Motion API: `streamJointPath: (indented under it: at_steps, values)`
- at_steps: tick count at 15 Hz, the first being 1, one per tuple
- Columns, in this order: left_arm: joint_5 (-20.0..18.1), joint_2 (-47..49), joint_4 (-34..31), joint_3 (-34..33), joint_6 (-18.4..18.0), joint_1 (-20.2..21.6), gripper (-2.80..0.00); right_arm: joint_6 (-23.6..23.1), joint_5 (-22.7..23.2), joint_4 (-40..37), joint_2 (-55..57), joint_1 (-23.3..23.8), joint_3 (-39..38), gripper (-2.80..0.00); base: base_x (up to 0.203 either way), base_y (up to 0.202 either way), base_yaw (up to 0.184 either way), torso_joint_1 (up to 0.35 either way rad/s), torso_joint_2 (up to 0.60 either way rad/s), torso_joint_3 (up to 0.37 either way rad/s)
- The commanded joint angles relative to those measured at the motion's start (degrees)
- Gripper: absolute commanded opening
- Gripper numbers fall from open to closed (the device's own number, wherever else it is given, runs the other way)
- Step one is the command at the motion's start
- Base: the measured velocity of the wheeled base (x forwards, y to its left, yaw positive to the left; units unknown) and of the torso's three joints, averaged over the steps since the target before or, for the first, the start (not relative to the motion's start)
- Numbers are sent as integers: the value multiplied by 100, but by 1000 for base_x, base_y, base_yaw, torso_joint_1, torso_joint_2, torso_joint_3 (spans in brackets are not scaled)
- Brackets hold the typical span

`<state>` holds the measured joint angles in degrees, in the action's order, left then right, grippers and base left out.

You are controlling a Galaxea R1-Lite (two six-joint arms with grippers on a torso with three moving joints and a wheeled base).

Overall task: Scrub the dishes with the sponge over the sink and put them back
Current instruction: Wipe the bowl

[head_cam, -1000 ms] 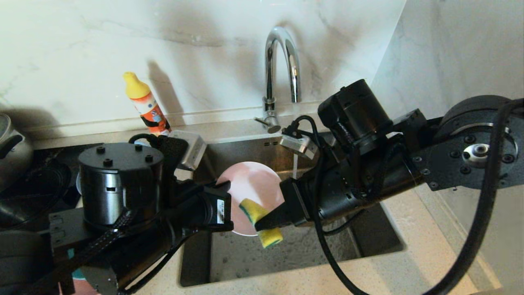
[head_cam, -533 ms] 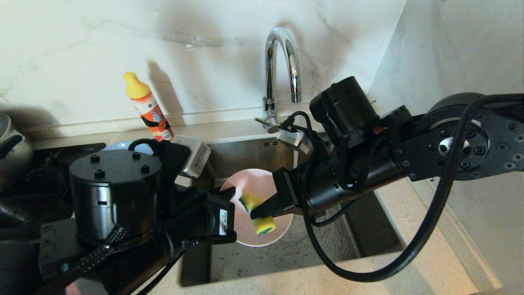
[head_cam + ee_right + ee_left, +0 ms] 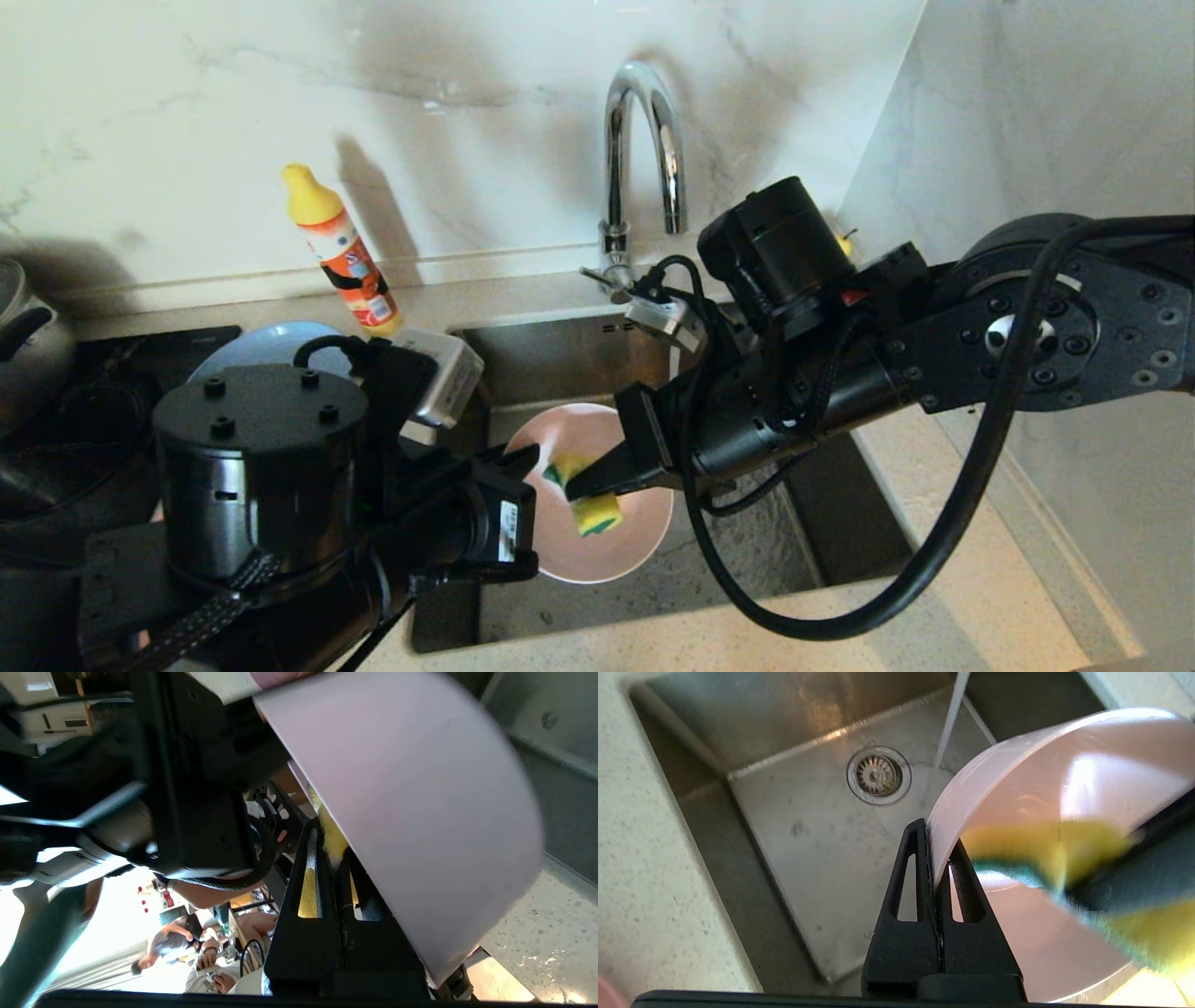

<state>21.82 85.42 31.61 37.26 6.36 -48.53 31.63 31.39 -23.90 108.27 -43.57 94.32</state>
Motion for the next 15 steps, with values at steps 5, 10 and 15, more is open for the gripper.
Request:
streamJointPath:
  at_steps: [5, 10, 15]
  values:
    - [15, -165, 29, -189, 5, -19, -280, 27, 16, -18, -201, 277, 8, -280, 0, 0, 0, 0, 0, 0]
    - [50, -298, 29, -196, 40, -16, -280, 32, 16, -234, -393, 460, -98, -280, 0, 0, 0, 0, 0, 0]
    - [59, -282, 63, -93, 58, -7, -280, 27, 16, -372, -357, 263, -123, -280, 0, 0, 0, 0, 0, 0]
